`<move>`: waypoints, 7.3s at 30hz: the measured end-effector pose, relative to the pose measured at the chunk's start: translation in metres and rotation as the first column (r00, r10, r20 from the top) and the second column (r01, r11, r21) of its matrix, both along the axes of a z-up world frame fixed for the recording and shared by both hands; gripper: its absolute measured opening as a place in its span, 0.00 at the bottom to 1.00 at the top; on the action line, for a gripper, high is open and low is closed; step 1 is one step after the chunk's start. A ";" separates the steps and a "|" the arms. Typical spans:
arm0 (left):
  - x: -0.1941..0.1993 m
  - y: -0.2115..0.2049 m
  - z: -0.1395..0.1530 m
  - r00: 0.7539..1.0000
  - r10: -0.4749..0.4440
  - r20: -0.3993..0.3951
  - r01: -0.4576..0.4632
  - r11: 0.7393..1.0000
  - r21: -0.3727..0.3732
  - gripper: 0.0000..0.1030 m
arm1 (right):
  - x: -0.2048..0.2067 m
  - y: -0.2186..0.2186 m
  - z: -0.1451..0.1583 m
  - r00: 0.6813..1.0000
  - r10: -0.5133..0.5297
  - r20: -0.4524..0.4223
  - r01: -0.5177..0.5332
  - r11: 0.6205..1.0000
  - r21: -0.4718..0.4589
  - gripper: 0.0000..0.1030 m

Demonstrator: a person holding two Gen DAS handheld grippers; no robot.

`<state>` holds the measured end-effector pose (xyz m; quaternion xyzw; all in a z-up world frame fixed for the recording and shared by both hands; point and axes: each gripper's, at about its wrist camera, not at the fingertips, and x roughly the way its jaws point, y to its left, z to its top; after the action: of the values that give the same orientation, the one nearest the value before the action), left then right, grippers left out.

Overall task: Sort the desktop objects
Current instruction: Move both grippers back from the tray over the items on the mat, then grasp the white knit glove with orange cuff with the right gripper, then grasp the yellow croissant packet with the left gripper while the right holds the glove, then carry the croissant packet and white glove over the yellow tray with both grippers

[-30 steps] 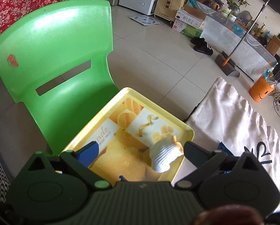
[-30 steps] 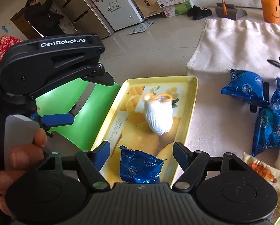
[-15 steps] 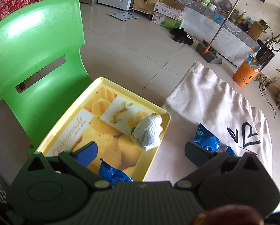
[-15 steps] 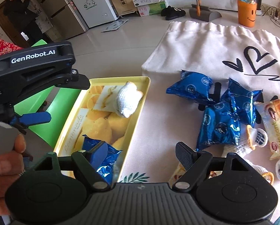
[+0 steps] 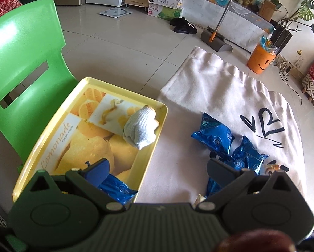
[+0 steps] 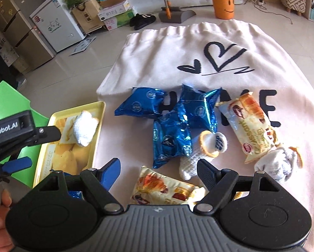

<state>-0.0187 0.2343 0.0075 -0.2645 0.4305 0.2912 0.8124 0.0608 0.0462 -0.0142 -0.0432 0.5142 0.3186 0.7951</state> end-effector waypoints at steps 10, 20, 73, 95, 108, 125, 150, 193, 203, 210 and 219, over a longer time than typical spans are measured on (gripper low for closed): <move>0.013 -0.029 -0.012 0.997 -0.074 -0.033 0.074 0.997 -0.010 0.99 | 0.018 -0.025 -0.005 0.997 -0.071 -0.035 0.070 0.997 -0.034 0.78; 0.028 -0.060 -0.035 0.986 -0.144 -0.087 0.139 0.989 -0.058 0.99 | 0.033 -0.047 -0.020 0.985 -0.146 -0.093 0.137 0.986 -0.094 0.78; 0.018 -0.109 -0.094 0.903 -0.309 -0.299 0.308 0.950 -0.052 0.99 | 0.052 -0.115 -0.063 0.901 -0.311 -0.303 0.244 0.940 -0.238 0.87; 0.022 -0.140 -0.119 0.863 -0.420 -0.281 0.410 0.907 -0.096 0.99 | 0.040 -0.083 -0.085 0.913 -0.175 -0.368 0.129 0.981 -0.148 0.79; 0.019 -0.136 -0.119 0.893 -0.380 -0.241 0.367 0.925 -0.102 0.88 | 0.040 -0.085 -0.076 0.923 -0.209 -0.323 0.185 0.977 -0.103 0.60; 0.023 -0.131 -0.114 0.916 -0.343 -0.208 0.328 0.939 -0.103 0.99 | 0.053 -0.094 -0.079 0.893 -0.294 -0.341 0.264 0.956 -0.131 0.73; 0.030 -0.141 -0.134 0.889 -0.346 -0.301 0.352 0.935 -0.034 1.00 | 0.048 -0.072 -0.092 0.950 -0.216 -0.226 0.160 0.957 -0.242 0.80; 0.025 -0.132 -0.087 0.934 -0.328 -0.139 0.316 0.943 -0.104 0.64 | 0.048 -0.073 -0.063 0.957 -0.180 -0.229 0.153 0.980 -0.130 0.61; 0.020 -0.132 -0.072 0.938 -0.316 -0.138 0.310 0.948 -0.066 0.64 | 0.036 -0.079 -0.040 0.961 -0.171 -0.217 0.151 0.983 -0.103 0.61; 0.018 -0.125 -0.062 0.948 -0.295 -0.117 0.290 0.955 -0.054 0.64 | 0.034 -0.075 -0.035 0.963 -0.166 -0.210 0.150 0.984 -0.093 0.61; 0.018 -0.108 -0.056 0.964 -0.241 -0.110 0.238 0.970 -0.043 0.64 | 0.031 -0.063 -0.028 0.967 -0.154 -0.202 0.143 0.987 -0.069 0.61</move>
<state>-0.0012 0.1261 -0.0483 -0.2054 0.5092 0.1992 0.8117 0.0923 -0.0165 -0.0421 0.0075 0.6043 0.2469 0.7575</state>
